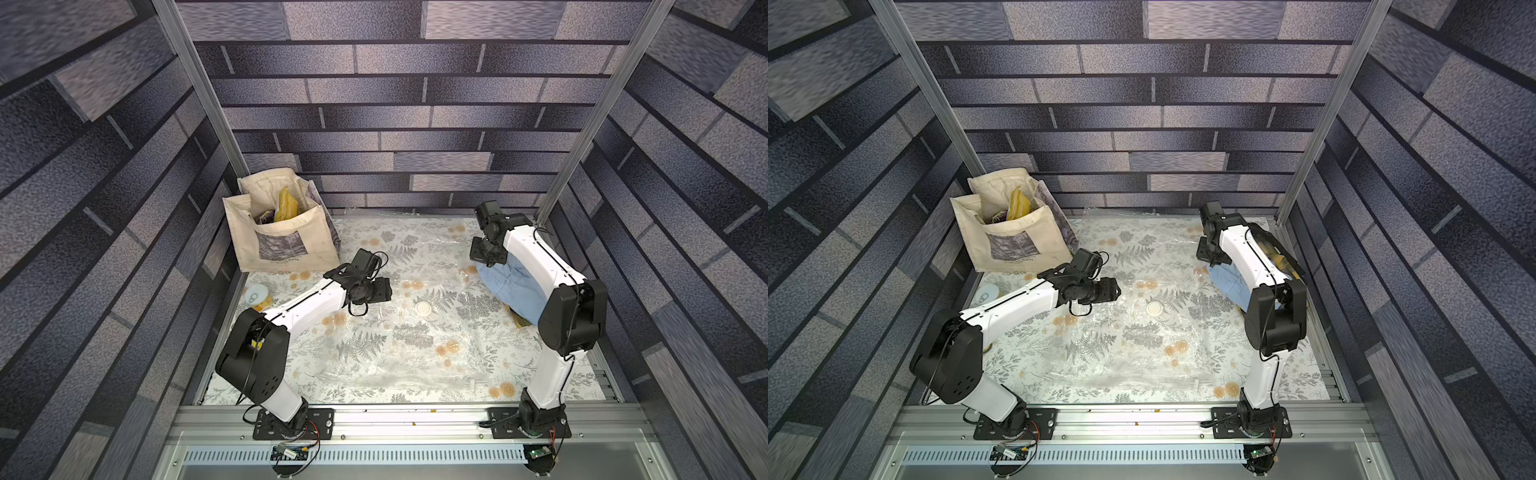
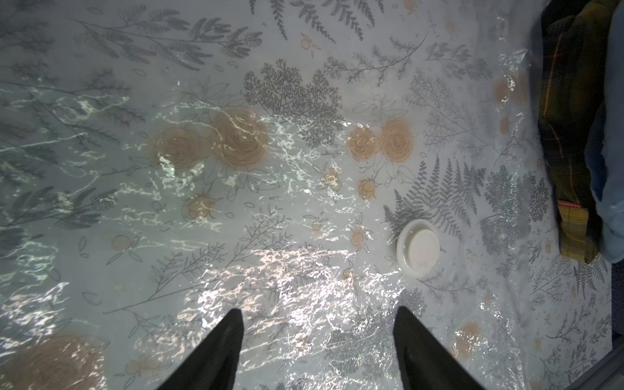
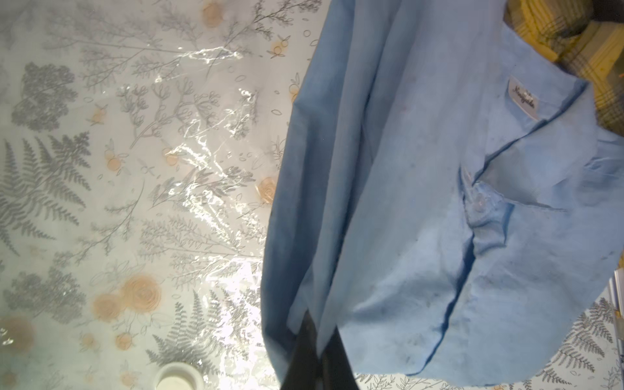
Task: Place the folded shirt into the vacuum bag
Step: Move the shirt from the vacuum bag.
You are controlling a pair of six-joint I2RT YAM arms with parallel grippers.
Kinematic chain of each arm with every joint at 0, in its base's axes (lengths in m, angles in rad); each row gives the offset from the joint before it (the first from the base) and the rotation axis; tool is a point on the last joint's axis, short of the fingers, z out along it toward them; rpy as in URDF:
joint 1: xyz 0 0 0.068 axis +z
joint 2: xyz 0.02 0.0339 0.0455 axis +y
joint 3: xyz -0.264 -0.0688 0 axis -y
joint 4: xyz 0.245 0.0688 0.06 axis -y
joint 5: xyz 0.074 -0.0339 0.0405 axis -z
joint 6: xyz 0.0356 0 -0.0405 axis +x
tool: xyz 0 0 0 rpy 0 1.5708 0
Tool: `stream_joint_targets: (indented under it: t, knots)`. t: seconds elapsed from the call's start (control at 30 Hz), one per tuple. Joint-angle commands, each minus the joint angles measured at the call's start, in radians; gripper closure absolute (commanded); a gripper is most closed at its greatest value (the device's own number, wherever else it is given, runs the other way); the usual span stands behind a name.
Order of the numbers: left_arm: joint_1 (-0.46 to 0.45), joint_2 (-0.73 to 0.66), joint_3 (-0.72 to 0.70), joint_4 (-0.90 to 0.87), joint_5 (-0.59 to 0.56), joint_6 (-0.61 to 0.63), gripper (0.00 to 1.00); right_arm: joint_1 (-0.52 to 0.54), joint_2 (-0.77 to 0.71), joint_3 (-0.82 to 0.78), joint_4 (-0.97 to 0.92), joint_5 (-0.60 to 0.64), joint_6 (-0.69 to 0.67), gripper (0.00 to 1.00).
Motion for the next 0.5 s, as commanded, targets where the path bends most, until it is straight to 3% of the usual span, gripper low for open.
stream_joint_targets:
  t: [0.0,0.23,0.47]
  knots:
    - [-0.008,0.042,-0.033,0.056,0.048,-0.028,0.28,0.106,-0.045,-0.034,0.013,-0.098,-0.095,1.0]
    - [0.035,0.018,-0.092,0.103,0.071,-0.06,0.28,0.327,-0.042,-0.133,0.109,-0.181,-0.005,1.0]
    - [0.135,-0.054,-0.122,0.063,0.076,-0.055,0.28,0.515,0.141,-0.035,0.2,-0.237,0.091,1.0]
